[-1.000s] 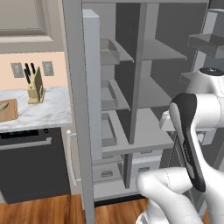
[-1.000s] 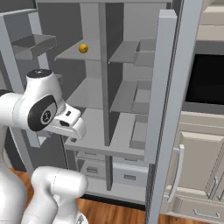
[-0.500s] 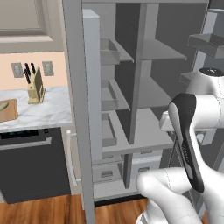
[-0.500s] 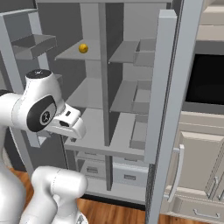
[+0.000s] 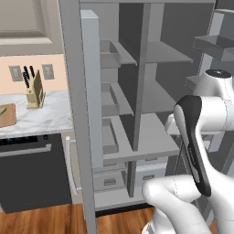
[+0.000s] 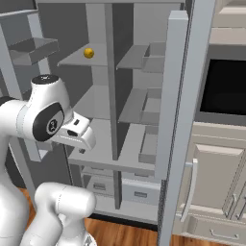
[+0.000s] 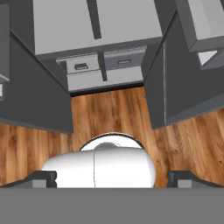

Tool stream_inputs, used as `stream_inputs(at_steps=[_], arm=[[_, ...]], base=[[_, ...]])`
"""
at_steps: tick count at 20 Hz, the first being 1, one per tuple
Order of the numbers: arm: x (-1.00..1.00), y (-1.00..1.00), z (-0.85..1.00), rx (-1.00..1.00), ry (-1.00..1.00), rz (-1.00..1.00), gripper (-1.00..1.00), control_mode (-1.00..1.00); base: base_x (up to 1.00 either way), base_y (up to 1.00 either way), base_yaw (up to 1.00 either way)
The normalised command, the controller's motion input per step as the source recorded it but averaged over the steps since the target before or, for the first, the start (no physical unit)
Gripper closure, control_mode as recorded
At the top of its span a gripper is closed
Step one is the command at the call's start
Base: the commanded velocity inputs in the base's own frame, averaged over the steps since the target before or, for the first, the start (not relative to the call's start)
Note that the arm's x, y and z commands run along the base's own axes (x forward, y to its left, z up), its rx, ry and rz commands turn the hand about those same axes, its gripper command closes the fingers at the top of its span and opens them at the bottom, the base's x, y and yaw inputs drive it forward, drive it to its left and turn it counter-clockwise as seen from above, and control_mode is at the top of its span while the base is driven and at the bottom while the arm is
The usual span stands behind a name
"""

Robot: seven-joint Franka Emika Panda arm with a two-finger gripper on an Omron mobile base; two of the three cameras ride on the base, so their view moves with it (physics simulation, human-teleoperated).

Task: Retrieve a lemon from the fridge and place it on the cutting board with the fish.

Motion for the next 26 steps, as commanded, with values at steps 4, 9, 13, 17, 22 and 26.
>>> stream_inputs(at_steps=[4,9,13,17,22,26], arm=[[0.00,0.00,0.00,0.00,0.00,0.00,-1.00,1.00],[0.00,0.00,0.00,0.00,0.00,0.00,-1.00,1.00],[0.00,0.00,0.00,0.00,0.00,0.00,-1.00,1.00],[0.00,0.00,0.00,0.00,0.00,0.00,-1.00,1.00],[0.00,0.00,0.00,0.00,0.00,0.00,-1.00,1.00],[0.00,0.00,0.00,0.00,0.00,0.00,-1.00,1.00]], base=[[0.46,-0.06,0.00],[0.63,-0.24,0.01],[0.50,-0.19,0.02],[0.55,-0.14,0.06],[0.46,-0.21,0.09],[0.30,-0.30,0.09]])
